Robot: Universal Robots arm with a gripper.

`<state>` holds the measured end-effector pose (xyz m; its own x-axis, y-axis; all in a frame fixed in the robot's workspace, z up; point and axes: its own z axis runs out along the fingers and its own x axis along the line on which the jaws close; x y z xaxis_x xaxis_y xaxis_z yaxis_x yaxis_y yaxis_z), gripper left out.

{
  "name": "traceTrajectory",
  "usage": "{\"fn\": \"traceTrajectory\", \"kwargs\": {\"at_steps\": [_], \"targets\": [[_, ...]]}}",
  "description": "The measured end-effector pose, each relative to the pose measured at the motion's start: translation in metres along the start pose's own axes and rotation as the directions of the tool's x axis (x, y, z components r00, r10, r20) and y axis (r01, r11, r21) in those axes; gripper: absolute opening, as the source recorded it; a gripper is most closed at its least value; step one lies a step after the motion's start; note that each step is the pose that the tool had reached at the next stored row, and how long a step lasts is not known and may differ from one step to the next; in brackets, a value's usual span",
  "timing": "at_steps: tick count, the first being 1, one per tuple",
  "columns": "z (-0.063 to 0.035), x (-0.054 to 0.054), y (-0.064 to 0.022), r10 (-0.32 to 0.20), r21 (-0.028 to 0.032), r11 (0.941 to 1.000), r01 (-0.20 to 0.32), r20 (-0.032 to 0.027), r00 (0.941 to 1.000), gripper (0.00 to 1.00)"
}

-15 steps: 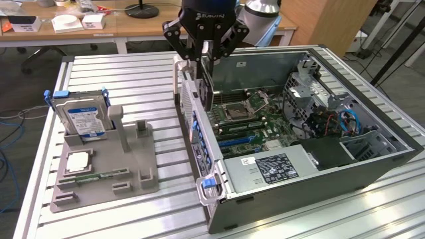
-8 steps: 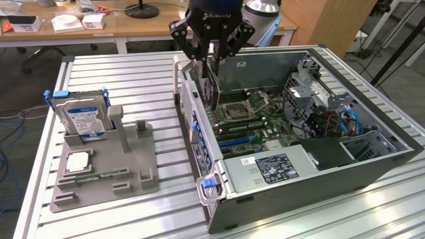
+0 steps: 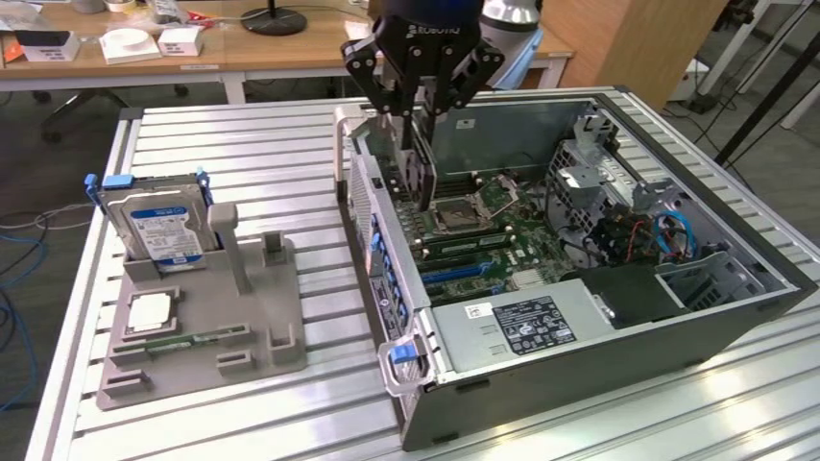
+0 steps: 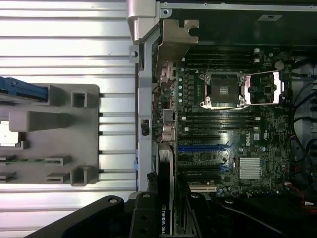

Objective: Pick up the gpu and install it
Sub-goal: 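Pick up the gpu and move the gpu toward the slot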

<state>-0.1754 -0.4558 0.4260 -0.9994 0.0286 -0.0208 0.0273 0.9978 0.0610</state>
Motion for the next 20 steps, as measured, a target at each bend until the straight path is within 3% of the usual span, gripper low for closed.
{"fn": "traceTrajectory", "kwargs": {"at_steps": [20], "targets": [[0.0006,-0.027,0.0008,0.000,-0.0020,1.0000,0.000,-0.0002,1.0000,0.26]]}}
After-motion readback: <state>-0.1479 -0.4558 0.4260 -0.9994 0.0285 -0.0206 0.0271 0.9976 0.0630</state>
